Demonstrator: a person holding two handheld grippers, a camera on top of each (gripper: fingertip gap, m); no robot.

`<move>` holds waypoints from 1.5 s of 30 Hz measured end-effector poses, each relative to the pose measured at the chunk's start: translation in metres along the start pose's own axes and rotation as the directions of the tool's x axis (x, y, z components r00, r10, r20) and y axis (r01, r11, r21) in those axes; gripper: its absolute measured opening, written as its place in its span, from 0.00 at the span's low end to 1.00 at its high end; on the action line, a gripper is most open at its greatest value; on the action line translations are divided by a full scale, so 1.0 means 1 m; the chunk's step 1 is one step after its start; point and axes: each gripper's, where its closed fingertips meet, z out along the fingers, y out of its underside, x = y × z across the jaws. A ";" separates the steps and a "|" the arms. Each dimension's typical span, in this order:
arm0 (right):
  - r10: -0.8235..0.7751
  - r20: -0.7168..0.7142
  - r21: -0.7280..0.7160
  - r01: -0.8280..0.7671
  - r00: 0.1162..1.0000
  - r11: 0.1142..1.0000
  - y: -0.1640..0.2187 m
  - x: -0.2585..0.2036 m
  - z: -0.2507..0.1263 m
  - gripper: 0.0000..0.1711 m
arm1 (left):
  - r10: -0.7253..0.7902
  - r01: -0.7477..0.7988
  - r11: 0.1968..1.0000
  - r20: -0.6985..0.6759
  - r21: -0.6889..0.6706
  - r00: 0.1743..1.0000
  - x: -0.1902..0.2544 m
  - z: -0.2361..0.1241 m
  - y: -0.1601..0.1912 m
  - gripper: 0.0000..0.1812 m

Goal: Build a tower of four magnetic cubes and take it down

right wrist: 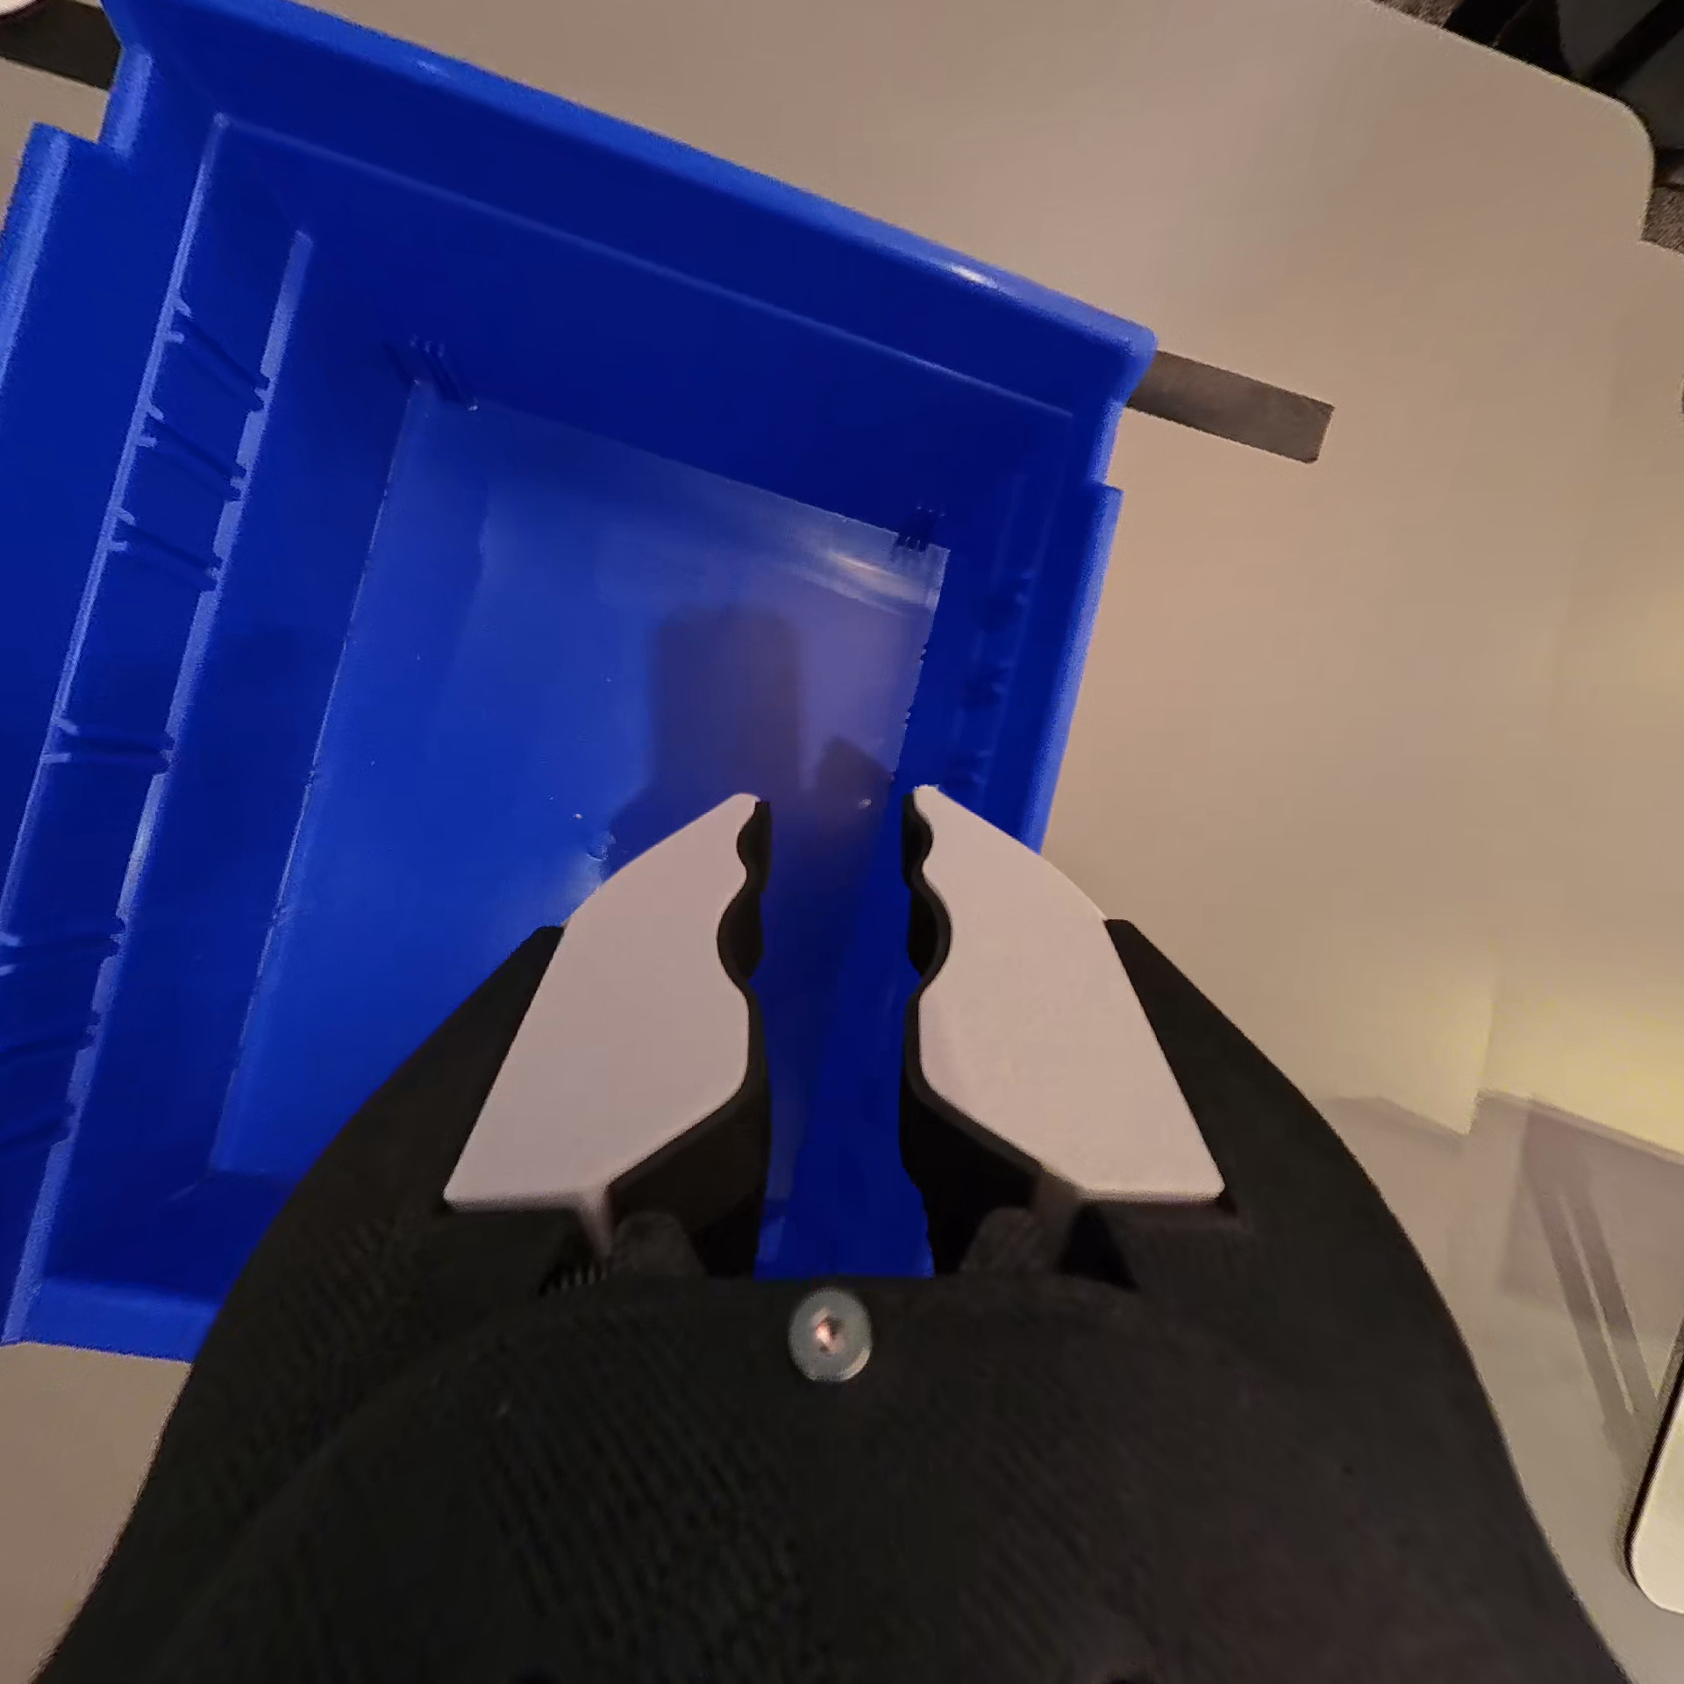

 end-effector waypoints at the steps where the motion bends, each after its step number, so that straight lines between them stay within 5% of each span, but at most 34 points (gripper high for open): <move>1: -0.007 0.000 -0.009 0.007 1.000 1.000 0.001 -0.001 0.002 0.18 | 0.033 -0.033 0.999 0.006 0.014 0.999 0.005 0.001 -0.008 0.15; 7: -0.041 0.005 -0.041 0.042 0.999 0.998 0.002 -0.008 0.009 0.18 | 0.232 -0.222 0.962 -0.047 0.161 0.972 0.051 0.003 -0.045 0.12; 17: -0.067 -0.001 -0.072 0.067 0.998 0.995 0.004 -0.012 0.017 0.17 | 0.167 -0.158 0.977 -0.052 0.145 0.985 0.053 0.001 -0.044 0.11; 20: -0.071 -0.007 -0.061 0.070 0.997 0.996 0.002 -0.012 0.016 0.17 | 0.148 -0.134 0.958 -0.036 0.254 0.988 0.048 -0.019 -0.056 0.14; 23: -0.073 -0.013 -0.045 0.073 0.997 0.996 -0.001 -0.012 0.013 0.17 | 0.186 -0.096 0.856 -0.129 0.508 0.974 0.059 -0.081 -0.073 0.20; 26: -0.072 -0.015 -0.038 0.071 0.997 0.997 -0.003 -0.011 0.013 0.18 | 0.486 -0.131 0.666 -0.293 0.735 0.823 0.118 -0.151 -0.057 0.35; 28: -0.072 -0.009 -0.049 0.071 0.997 0.996 -0.001 -0.011 0.015 0.17 | 0.678 -0.258 0.554 -0.248 0.792 0.692 0.152 -0.164 -0.031 0.26; 30: -0.075 -0.013 -0.069 0.074 0.997 0.995 0.003 -0.011 0.017 0.17 | 0.770 -0.458 0.506 -0.144 0.731 0.621 0.169 -0.147 -0.015 0.25; 33: -0.073 -0.013 -0.081 0.072 0.997 0.994 0.006 -0.010 0.018 0.18 | 0.805 -0.638 0.538 -0.110 0.551 0.583 0.180 -0.111 -0.005 0.25; 45: -0.064 -0.003 -0.096 0.064 0.998 0.993 0.009 -0.008 0.020 0.18 | 0.766 -0.748 0.628 -0.336 0.213 0.548 0.204 -0.040 0.022 0.30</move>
